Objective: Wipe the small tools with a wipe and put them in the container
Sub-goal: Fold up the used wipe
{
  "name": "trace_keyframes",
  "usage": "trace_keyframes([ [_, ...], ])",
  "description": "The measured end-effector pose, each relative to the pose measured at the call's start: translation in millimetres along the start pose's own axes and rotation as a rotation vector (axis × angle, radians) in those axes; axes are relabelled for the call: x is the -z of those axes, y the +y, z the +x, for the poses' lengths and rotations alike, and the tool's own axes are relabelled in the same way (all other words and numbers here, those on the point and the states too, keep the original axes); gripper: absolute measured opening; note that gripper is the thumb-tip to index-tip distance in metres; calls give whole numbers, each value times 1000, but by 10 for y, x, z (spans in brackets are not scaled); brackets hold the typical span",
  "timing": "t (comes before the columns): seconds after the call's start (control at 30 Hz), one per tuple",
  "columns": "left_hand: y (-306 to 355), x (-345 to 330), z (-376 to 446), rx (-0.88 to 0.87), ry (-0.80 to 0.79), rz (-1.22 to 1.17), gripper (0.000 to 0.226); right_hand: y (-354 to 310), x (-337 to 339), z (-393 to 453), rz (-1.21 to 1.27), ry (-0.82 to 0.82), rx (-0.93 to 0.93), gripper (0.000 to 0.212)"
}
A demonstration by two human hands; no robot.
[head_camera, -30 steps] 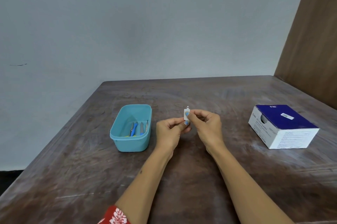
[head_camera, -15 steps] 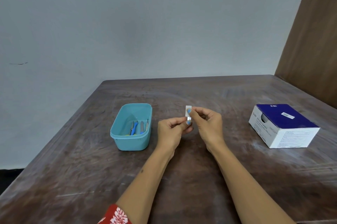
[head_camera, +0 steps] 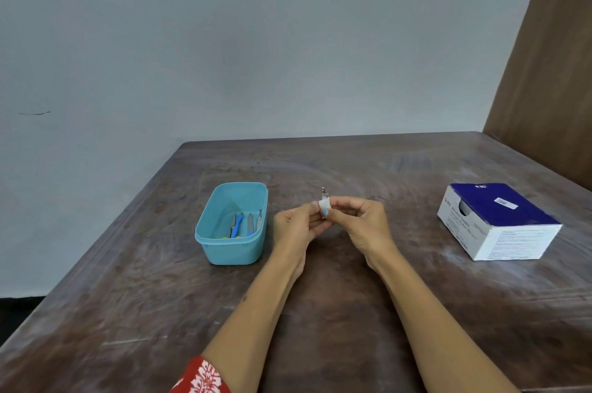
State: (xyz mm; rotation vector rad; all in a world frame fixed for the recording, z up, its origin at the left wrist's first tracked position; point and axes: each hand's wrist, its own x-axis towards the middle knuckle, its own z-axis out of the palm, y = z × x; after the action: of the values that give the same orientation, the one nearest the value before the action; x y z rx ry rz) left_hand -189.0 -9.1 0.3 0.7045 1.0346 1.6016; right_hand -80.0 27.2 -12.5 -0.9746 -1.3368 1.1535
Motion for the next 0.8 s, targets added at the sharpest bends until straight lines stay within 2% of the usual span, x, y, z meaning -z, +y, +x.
trace_keyframes([
  [0.23, -20, -8, -15, -16, -18, 26, 27, 1, 14, -3, -52, 7, 60, 15],
  [0.5, -61, 11, 9, -40, 4, 114, 17, 41, 24, 16, -160, -31, 106, 19],
  [0.8, -67, 41, 27, -50, -13, 143, 16, 63, 43, 40, -234, -43, 115, 19],
])
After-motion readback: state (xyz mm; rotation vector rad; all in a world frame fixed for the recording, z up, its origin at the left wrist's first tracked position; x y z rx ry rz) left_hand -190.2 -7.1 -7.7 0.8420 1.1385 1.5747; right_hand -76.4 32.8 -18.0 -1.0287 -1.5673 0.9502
